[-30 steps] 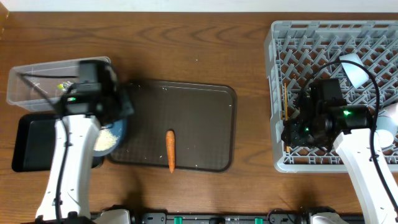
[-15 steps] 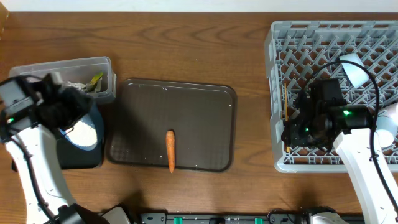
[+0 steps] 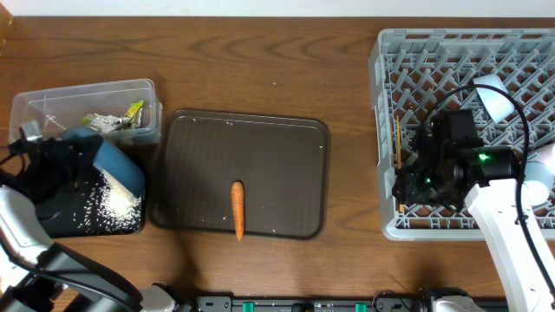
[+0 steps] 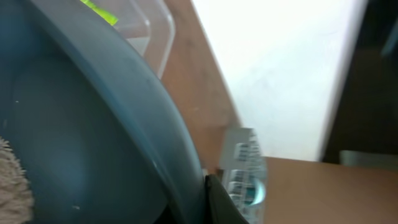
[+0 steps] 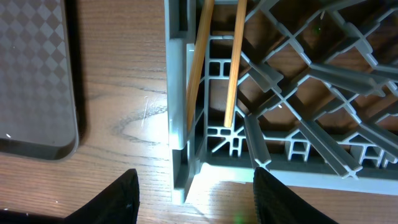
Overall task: Sort waste into correct bins and load items into the dishwasher rack
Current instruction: 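Tilt the plate over the black tray to dump the rice, then set the empty blue plate back on the brown tray with left gripper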
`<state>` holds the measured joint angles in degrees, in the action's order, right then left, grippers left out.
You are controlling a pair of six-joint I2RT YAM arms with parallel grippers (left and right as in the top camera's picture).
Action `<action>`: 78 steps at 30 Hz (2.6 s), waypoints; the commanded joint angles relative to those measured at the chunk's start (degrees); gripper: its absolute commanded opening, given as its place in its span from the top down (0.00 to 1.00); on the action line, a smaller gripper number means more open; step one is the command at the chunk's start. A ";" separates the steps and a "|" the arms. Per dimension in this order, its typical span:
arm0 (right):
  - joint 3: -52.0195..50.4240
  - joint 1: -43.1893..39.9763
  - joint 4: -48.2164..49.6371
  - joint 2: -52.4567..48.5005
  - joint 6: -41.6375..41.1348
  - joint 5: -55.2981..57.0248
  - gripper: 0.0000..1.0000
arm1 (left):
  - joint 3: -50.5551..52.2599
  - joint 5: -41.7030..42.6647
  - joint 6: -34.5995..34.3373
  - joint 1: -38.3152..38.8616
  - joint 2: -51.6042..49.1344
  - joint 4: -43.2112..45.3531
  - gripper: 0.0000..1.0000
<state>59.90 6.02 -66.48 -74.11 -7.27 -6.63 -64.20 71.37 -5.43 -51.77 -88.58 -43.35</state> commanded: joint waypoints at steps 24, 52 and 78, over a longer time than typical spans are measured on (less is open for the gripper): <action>-0.17 0.81 -0.07 -0.09 -0.37 0.44 0.46 | 0.24 16.48 2.03 -7.04 0.37 -2.40 0.94; -0.17 0.81 -0.15 -0.09 -0.37 0.42 0.46 | 0.22 -36.92 -7.43 69.90 3.48 8.00 0.94; -0.17 0.81 0.33 -0.09 -0.37 0.44 0.46 | 0.20 -41.68 -15.23 85.96 -8.04 21.68 0.38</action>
<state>59.86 6.02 -66.30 -74.13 -7.27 -6.61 -64.23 29.45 -20.38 35.83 -98.04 -20.58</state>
